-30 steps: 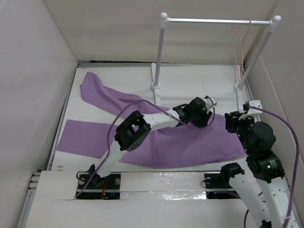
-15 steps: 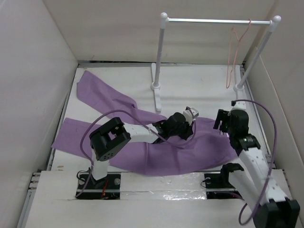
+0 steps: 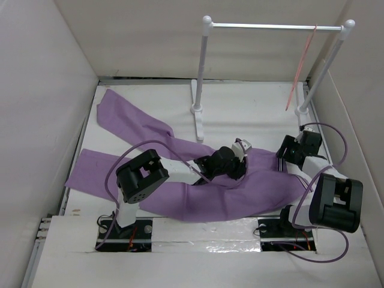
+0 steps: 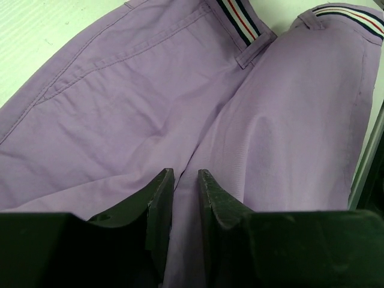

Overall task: Place the trousers on the hanger
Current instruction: Flatten out the trousers at the center of the board.

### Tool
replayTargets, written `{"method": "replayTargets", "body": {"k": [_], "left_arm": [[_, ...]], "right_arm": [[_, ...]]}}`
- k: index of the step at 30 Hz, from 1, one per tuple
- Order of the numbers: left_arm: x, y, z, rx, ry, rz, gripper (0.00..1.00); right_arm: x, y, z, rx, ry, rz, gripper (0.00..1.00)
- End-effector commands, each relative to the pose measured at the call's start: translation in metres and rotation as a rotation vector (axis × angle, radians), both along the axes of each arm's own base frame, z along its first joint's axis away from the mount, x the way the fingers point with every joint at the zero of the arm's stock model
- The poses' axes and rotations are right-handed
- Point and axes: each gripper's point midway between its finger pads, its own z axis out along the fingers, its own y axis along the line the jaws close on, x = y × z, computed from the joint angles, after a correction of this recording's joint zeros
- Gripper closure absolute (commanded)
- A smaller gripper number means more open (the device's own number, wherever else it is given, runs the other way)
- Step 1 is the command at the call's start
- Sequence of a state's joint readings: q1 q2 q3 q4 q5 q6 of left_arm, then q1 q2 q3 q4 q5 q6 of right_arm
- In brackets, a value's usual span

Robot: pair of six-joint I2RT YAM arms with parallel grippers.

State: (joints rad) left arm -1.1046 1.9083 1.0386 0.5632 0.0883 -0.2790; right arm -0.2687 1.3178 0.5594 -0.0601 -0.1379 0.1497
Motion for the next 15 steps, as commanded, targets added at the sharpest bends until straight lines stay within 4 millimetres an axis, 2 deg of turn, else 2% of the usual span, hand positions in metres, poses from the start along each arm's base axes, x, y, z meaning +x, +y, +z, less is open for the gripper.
{"method": "replayTargets", "body": {"k": [1, 3, 4, 5, 6, 7, 9, 10, 11, 12, 13, 14, 15], "left_arm": [[0.002, -0.004, 0.031, -0.076, -0.062, 0.001, 0.79], [0.002, -0.003, 0.031, -0.076, -0.064, 0.002, 0.78], [0.002, -0.003, 0.029, -0.070, -0.061, 0.002, 0.78], [0.002, -0.002, 0.030, -0.071, -0.061, 0.004, 0.72], [0.001, -0.001, 0.029, -0.069, -0.059, 0.004, 0.72], [0.002, 0.000, 0.030, -0.069, -0.062, 0.009, 0.72], [0.004, 0.003, 0.036, -0.073, -0.071, 0.028, 0.58], [0.005, 0.006, 0.042, -0.076, -0.078, 0.041, 0.46], [0.006, 0.008, 0.046, -0.081, -0.084, 0.047, 0.41], [0.005, 0.012, 0.047, -0.079, -0.085, 0.056, 0.38], [0.006, 0.015, 0.051, -0.083, -0.088, 0.070, 0.34], [0.011, 0.022, 0.057, -0.080, -0.099, 0.114, 0.31], [0.011, 0.022, 0.062, -0.092, -0.100, 0.116, 0.31]], "right_arm": [[0.027, 0.003, 0.025, 0.015, -0.139, 0.063, 0.36], [0.028, 0.004, 0.025, 0.021, -0.144, 0.068, 0.40], [0.029, 0.007, 0.025, 0.037, -0.145, 0.077, 0.47], [0.031, 0.005, 0.022, 0.047, -0.145, 0.071, 0.50], [0.032, 0.007, 0.022, 0.056, -0.145, 0.078, 0.53], [0.036, 0.010, 0.025, 0.071, -0.160, 0.094, 0.65], [0.038, 0.010, 0.029, 0.075, -0.171, 0.088, 0.78], [0.041, 0.006, 0.034, 0.063, -0.195, 0.066, 0.92], [0.043, 0.006, 0.042, 0.051, -0.230, 0.058, 0.97], [0.046, 0.009, 0.063, 0.030, -0.300, 0.058, 1.00], [0.047, 0.003, 0.076, 0.008, -0.340, 0.020, 1.00], [0.048, 0.002, 0.101, -0.011, -0.416, -0.004, 1.00], [0.049, 0.002, 0.104, -0.007, -0.423, -0.008, 1.00]]}}
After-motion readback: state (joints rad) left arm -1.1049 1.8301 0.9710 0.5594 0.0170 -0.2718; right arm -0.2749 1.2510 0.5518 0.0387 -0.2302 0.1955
